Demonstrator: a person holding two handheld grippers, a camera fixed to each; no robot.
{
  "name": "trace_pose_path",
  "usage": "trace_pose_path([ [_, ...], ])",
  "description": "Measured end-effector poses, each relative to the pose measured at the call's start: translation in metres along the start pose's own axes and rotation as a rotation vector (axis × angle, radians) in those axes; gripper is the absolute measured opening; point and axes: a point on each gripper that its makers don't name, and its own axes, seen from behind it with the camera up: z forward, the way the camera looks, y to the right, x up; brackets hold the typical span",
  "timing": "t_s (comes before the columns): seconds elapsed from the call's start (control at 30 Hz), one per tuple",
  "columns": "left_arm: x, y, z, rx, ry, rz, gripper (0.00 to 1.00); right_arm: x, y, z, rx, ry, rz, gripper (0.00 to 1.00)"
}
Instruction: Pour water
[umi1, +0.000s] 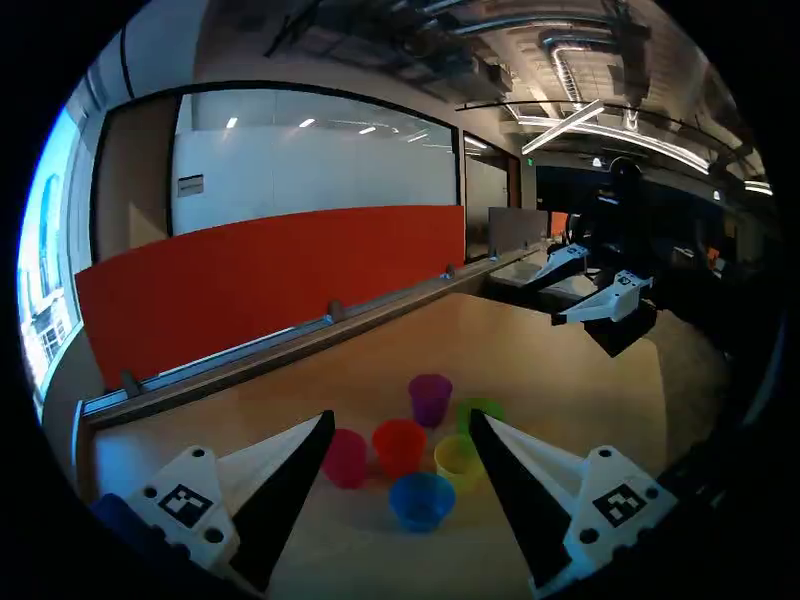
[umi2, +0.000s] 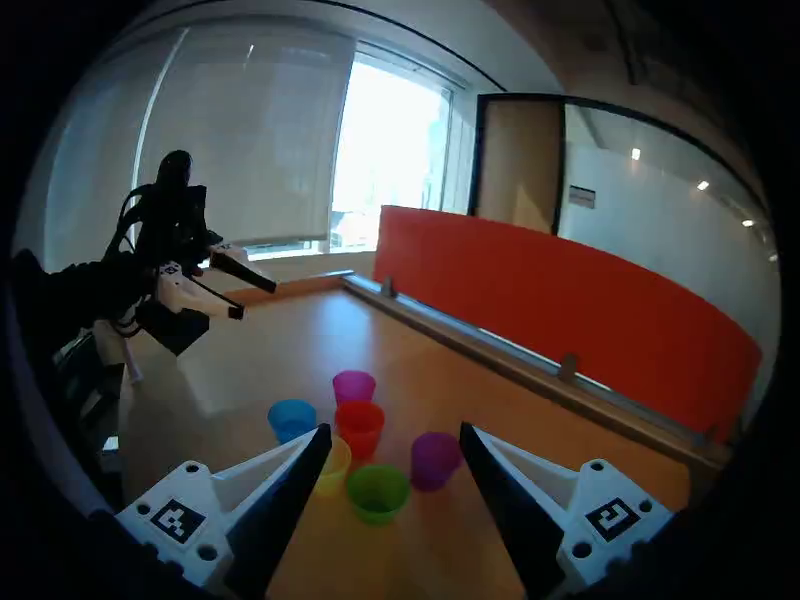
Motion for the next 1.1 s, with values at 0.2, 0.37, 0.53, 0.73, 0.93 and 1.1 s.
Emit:
trace_pose_path([
  [0.2,-0.017,0.002,0.011,-0.022,-0.047,0.010,1.00,-0.013,-0.003,0.010,0.017,-0.033,-0.014,1.00],
  [0.37,-0.031,0.005,0.020,-0.038,-0.083,0.024,1.00,-0.026,-0.004,0.019,0.027,-0.061,-0.021,1.00],
  [0.53,-0.045,0.006,0.028,-0.051,-0.115,0.039,1.00,-0.041,-0.005,0.027,0.038,-0.090,-0.017,1.00],
  [0.73,-0.060,0.005,0.038,-0.054,-0.150,0.044,1.00,-0.061,-0.003,0.035,0.044,-0.130,-0.016,1.00],
  [0.93,-0.076,0.009,0.045,-0.075,-0.185,0.044,1.00,-0.077,-0.002,0.043,0.055,-0.158,-0.030,1.00],
  [1.1,-0.090,0.013,0.051,-0.098,-0.219,0.052,1.00,-0.088,0.000,0.050,0.063,-0.177,-0.036,1.00],
])
